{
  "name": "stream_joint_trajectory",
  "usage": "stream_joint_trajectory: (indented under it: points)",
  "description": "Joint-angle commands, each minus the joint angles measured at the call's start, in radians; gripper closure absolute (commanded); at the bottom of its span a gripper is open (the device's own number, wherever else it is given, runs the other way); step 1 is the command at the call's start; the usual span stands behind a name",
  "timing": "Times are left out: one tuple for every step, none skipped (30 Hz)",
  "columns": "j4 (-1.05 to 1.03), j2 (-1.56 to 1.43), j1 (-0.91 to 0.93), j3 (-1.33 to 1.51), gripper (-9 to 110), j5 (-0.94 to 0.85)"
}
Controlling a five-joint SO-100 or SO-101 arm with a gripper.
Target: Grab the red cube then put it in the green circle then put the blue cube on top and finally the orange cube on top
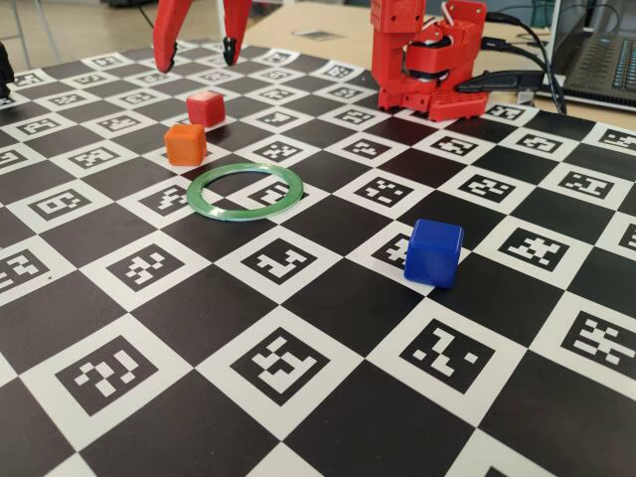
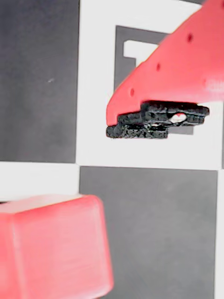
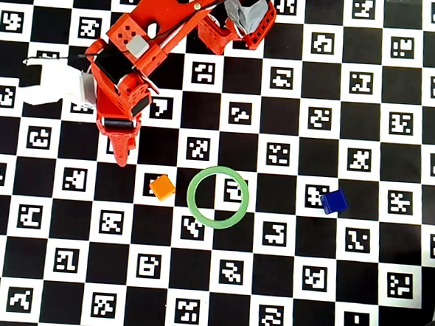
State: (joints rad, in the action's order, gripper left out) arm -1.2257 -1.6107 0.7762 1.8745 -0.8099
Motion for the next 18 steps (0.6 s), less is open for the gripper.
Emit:
stream_joint_trajectory:
  points:
    - [0.054, -0.003, 0.012, 0.003, 55, -0.012]
    - [0.069, 0.003, 0.012, 0.012, 55, -0.015]
    - [0.087, 0.009, 0.012, 0.021, 55, -0.017]
    - [0.101, 0.017, 0.012, 0.028, 55, -0.021]
    - [0.114, 0.025, 0.012, 0.034, 55, -0.023]
    - [0.124, 0.032, 0.014, 0.037, 55, -0.023]
    - [0.133, 0.04, 0.014, 0.04, 55, -0.025]
    - [0.14, 0.046, 0.014, 0.043, 55, -0.025]
    - [0.149, 0.051, 0.014, 0.046, 55, -0.025]
    - [0.16, 0.055, 0.014, 0.049, 55, -0.025]
    - [0.167, 0.064, 0.014, 0.049, 55, -0.025]
    - [0.173, 0.072, 0.014, 0.049, 55, -0.025]
    - [0.181, 0.08, 0.014, 0.049, 55, -0.025]
    - [0.187, 0.086, 0.014, 0.049, 55, -0.021]
    - [0.193, 0.094, 0.014, 0.049, 55, -0.02]
    - [0.199, 0.101, 0.012, 0.051, 55, -0.02]
    - [0.207, 0.107, 0.011, 0.051, 55, -0.018]
    - [0.213, 0.114, 0.011, 0.051, 55, -0.018]
